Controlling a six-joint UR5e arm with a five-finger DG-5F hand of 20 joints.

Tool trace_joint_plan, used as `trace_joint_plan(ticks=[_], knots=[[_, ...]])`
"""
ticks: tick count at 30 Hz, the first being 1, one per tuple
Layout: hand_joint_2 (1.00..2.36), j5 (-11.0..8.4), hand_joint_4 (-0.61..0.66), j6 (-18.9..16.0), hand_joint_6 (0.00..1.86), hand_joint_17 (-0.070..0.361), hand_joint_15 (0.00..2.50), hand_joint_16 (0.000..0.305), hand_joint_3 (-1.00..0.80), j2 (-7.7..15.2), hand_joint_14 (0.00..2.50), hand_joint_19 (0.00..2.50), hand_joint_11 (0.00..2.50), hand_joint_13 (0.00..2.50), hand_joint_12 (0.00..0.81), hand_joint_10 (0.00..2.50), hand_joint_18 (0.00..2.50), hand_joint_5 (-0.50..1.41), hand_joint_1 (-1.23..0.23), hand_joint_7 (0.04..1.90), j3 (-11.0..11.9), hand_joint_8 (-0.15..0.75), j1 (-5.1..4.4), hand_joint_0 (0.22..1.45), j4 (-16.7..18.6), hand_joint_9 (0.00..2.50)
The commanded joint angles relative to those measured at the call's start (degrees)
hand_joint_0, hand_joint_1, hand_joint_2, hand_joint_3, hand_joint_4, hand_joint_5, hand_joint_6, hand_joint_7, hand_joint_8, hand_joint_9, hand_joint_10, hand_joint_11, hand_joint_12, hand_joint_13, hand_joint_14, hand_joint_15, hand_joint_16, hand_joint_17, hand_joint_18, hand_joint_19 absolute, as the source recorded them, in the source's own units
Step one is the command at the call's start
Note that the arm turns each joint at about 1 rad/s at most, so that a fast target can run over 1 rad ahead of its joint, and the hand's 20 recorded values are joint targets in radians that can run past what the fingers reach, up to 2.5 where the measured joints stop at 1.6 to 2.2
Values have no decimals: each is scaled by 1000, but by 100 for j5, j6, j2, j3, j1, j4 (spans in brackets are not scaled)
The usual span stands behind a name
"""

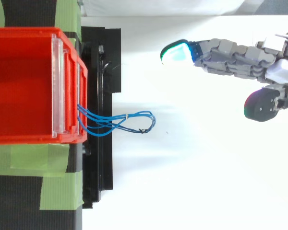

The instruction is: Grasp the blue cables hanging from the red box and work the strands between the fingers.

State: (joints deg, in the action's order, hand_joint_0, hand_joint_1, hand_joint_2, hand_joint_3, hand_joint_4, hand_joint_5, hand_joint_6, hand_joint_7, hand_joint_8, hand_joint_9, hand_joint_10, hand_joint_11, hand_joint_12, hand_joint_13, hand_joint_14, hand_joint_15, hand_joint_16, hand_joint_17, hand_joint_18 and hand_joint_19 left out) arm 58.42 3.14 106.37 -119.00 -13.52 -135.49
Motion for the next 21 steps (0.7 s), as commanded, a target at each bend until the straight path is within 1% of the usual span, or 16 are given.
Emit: trace_joint_plan(ticks=[1,4,5,6,7,9,10,11,13,14,15,17,18,19,20,21], knots=[[1000,-121,102,195,7,158,129,70,-1000,7,3,102,123,0,384,4,0,-392,-492,667,0,275,-1,681,119,94],[1000,-244,102,310,6,158,129,70,-1000,7,4,97,126,0,384,3,0,-392,-491,667,0,275,-10,680,224,93],[1000,-244,102,310,6,158,125,70,-1000,7,3,97,132,0,384,3,0,-391,-491,666,0,275,-10,680,224,93],[1000,-340,102,389,6,158,129,70,-1000,69,4,96,132,0,384,3,0,-391,-491,665,0,275,-36,681,321,93],[1000,-376,103,380,6,157,128,70,-1000,156,4,103,132,0,384,4,0,-391,-491,665,9,276,-45,681,391,94],[1000,-384,103,354,6,157,128,70,-1000,306,4,108,130,0,384,6,0,-390,-491,665,18,275,-45,681,497,94],[1000,-402,102,143,6,157,133,70,-1000,693,4,102,133,0,385,4,0,-390,-491,670,132,275,-45,681,857,96],[1000,-411,102,46,6,157,126,70,-1000,798,4,108,134,0,384,4,0,-390,-491,667,202,276,-45,681,954,98],[1000,-411,102,2,6,157,129,70,-1000,903,5,101,133,0,384,4,0,-390,-491,667,325,276,-54,681,980,99],[1000,-411,103,11,6,157,131,70,-1000,939,4,102,141,0,385,4,0,-390,-491,667,492,276,-54,681,901,100],[1000,-411,103,72,6,157,128,70,-1000,939,4,108,135,0,384,4,0,-390,-491,667,607,276,-54,682,805,101],[1000,-411,103,169,6,157,139,70,-1000,939,4,113,144,0,385,4,0,-390,-491,667,694,277,-63,681,717,104],[1000,-411,103,310,6,157,139,70,-1000,939,4,106,143,0,385,5,0,-389,-491,667,782,277,-71,681,664,104],[1000,-402,103,371,6,157,138,70,-1000,939,4,113,144,0,385,4,0,-389,-491,667,800,277,-71,681,655,105],[1000,-402,111,459,6,160,106,71,-1000,939,5,66,107,4,394,2,0,-362,-516,650,817,286,-98,680,664,152],[1000,-402,111,459,6,160,110,71,-1000,939,3,72,108,5,394,3,0,-362,-516,648,817,288,-98,680,664,154]])
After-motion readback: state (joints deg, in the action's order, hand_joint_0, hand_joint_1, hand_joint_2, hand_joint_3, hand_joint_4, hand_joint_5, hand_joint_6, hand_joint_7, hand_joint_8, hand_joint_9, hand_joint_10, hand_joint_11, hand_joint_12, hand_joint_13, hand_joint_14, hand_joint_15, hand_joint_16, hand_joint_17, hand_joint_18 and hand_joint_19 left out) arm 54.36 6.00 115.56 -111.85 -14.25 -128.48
